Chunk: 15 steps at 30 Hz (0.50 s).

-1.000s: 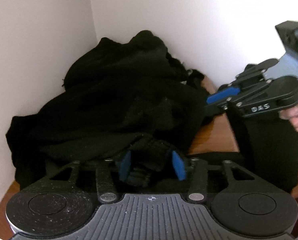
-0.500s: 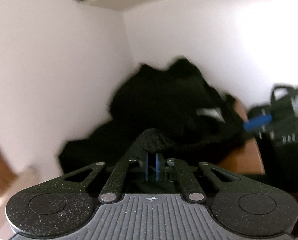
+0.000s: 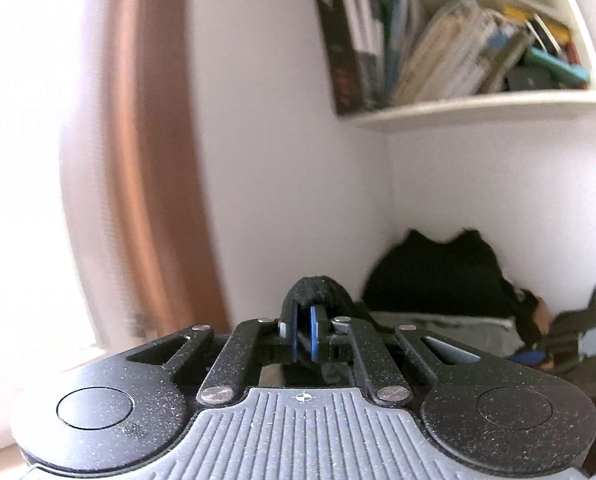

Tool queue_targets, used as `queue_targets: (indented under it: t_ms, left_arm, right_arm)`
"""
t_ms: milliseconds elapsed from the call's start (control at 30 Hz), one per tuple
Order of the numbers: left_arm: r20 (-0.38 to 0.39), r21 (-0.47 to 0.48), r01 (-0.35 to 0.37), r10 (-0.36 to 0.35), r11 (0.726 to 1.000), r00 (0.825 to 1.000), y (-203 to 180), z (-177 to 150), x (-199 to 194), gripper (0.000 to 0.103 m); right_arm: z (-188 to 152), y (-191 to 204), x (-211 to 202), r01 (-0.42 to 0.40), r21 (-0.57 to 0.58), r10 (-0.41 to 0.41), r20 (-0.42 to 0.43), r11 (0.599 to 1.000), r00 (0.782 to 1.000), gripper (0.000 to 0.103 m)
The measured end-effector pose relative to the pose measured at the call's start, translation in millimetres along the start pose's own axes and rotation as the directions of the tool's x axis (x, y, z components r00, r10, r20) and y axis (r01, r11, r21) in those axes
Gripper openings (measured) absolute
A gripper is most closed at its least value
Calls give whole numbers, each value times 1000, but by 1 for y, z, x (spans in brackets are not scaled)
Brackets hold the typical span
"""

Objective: Fold clothes

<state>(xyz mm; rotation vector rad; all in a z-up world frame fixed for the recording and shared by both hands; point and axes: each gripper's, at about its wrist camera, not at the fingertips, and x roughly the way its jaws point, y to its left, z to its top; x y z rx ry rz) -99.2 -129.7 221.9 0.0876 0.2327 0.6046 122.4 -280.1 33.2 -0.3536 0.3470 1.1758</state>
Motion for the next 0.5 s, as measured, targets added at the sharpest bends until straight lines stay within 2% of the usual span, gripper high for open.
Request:
queue_targets:
  t_ms: [133,233,367,500]
  left_arm:
    - [30,-37,-75,76,997,997,36,1,-47,6]
    - [3,-36,-127,127,991,992,56,-11,-70,6]
    - [-84,-43,-168,164,985,983,75,-53,-77,6]
    - [-162,-69,-186,173,980,972,88,-103,-72,6]
  right_arm:
    - [9,30,10,-73,-27,73,7,997,997,27]
    - [16,53,17,-128,-47,128,11,991,992,27]
    - [25,83,27,-199,-75,201,14,977,980,35]
    - [25,110,34,-250,-111,252,-3,962,968,36]
